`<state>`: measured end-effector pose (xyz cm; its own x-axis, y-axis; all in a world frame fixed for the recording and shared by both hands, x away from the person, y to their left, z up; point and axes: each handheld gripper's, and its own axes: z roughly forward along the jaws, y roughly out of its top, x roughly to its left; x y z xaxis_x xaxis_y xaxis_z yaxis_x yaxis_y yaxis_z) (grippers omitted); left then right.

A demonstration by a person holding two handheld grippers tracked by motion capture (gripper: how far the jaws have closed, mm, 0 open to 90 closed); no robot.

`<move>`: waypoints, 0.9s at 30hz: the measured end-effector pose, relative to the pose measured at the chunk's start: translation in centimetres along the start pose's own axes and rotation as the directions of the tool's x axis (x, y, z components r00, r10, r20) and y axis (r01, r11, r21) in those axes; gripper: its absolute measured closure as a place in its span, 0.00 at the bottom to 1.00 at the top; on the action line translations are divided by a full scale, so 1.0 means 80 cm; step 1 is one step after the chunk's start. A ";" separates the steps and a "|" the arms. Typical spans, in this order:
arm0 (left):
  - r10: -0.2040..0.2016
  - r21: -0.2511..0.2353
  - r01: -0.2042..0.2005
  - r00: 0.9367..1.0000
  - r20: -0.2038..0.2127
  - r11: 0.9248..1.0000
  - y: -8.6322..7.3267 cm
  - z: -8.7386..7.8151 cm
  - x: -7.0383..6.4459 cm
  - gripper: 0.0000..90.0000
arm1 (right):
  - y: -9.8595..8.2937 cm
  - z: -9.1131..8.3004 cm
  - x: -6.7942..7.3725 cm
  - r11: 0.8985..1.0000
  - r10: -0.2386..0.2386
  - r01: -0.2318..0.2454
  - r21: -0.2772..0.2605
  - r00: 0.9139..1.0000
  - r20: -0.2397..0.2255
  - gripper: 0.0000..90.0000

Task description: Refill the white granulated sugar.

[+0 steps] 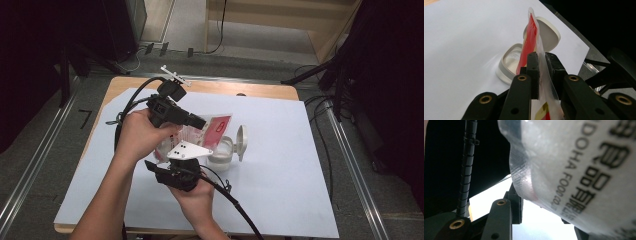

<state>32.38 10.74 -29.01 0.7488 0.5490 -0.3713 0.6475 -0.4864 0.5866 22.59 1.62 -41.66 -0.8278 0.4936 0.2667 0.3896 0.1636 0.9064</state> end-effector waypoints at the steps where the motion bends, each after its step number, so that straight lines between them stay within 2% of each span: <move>1: -0.001 0.004 0.001 1.000 0.003 1.000 0.000 0.000 0.000 0.92 | -0.001 0.000 0.000 1.000 -0.002 0.002 -0.002 1.000 -0.002 0.68; 9: -0.008 0.012 0.008 1.000 0.004 1.000 -0.005 -0.003 0.003 0.92 | -0.005 0.003 -0.001 1.000 0.012 -0.012 -0.001 1.000 -0.026 0.67; 21: 0.016 0.032 -0.016 1.000 0.004 0.999 -0.007 -0.003 0.004 0.90 | -0.010 0.003 -0.001 1.000 0.019 -0.019 -0.003 0.999 -0.047 0.67; 27: 0.015 0.041 -0.016 1.000 0.009 0.999 -0.008 0.001 0.003 0.89 | -0.013 0.004 -0.002 1.000 0.028 -0.028 0.002 0.998 -0.053 0.68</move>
<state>32.15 11.12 -29.55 0.7599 0.5353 -0.3688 0.6409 -0.5222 0.5626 22.40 1.63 -42.75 -0.8368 0.4518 0.3092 0.4133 0.1510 0.8980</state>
